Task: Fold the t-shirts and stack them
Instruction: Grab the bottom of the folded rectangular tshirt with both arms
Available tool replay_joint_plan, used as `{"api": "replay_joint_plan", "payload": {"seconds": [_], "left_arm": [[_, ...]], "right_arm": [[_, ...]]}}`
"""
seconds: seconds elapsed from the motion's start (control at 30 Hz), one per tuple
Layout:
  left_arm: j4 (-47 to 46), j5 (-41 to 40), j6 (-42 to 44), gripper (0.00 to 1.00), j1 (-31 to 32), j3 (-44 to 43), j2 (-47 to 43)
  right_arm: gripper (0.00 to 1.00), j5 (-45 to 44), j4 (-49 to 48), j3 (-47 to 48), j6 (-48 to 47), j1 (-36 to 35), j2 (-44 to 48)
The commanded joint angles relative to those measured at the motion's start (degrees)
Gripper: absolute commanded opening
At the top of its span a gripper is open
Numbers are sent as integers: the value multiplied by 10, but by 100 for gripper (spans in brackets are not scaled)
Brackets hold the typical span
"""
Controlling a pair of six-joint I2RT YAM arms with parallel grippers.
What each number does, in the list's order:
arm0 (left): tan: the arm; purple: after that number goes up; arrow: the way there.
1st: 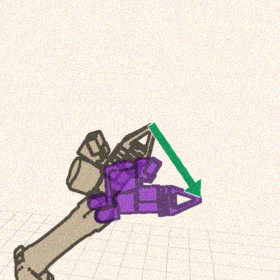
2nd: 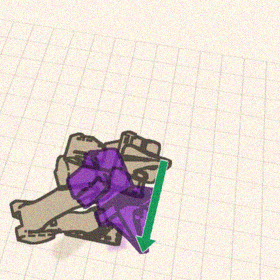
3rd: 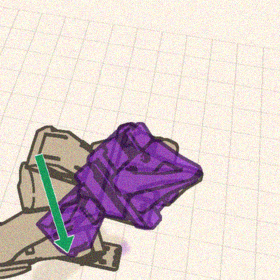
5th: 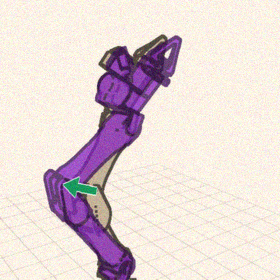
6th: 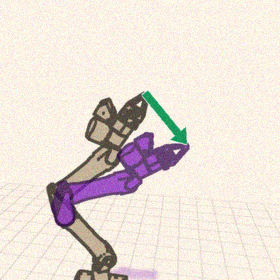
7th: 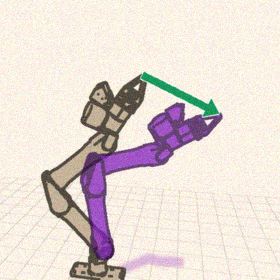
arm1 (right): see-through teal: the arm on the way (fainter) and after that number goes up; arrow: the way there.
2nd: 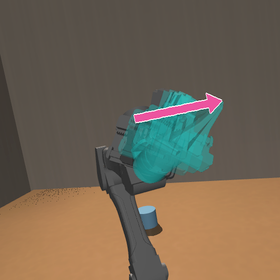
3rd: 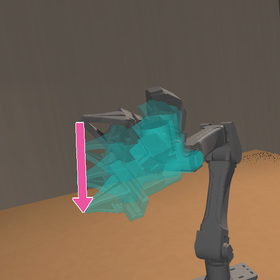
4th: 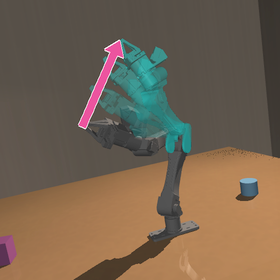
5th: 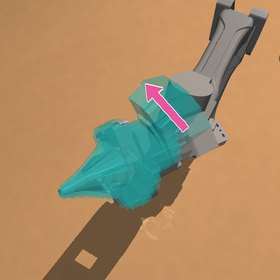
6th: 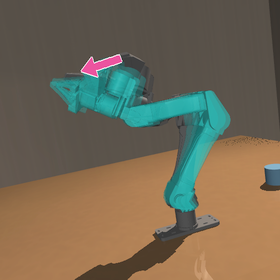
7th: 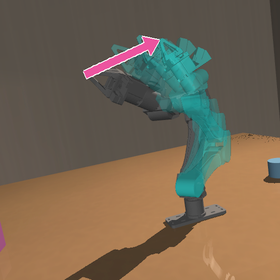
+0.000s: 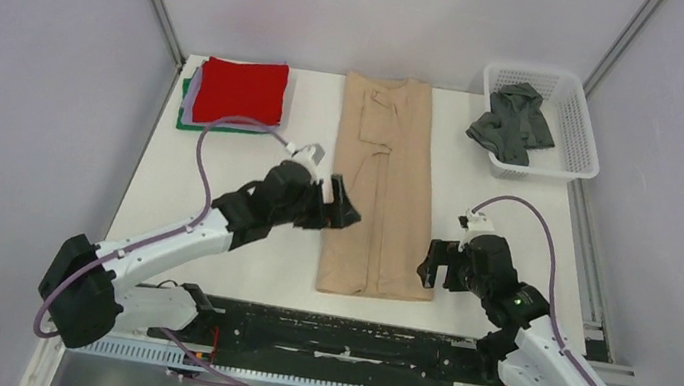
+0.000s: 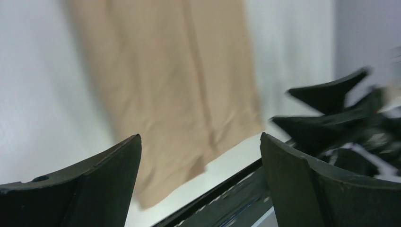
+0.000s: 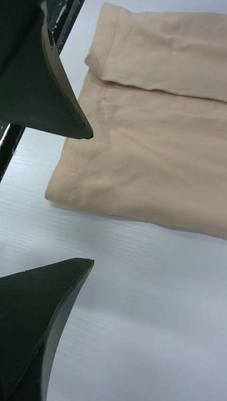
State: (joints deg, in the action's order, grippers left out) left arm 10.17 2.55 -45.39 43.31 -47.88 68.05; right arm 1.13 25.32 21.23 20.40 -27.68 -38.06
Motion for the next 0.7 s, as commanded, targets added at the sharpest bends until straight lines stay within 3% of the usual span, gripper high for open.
{"api": "replay_joint_plan", "payload": {"seconds": [0.0, 0.13, 0.37, 0.67], "left_arm": [[85, -52, -64, 100, 39, 115, -83], [100, -29, -110, 98, 83, 177, -115], [67, 5, -138, 76, 117, 214, -89], [-1, -7, -148, 59, 118, 227, -30]], "right_arm": [[98, 26, 25, -19, -4, 4, 25], [96, 36, 24, -44, -3, 3, 34], [90, 63, 18, -69, 26, 3, 70], [67, 135, -2, -95, 33, 4, 59]]}}
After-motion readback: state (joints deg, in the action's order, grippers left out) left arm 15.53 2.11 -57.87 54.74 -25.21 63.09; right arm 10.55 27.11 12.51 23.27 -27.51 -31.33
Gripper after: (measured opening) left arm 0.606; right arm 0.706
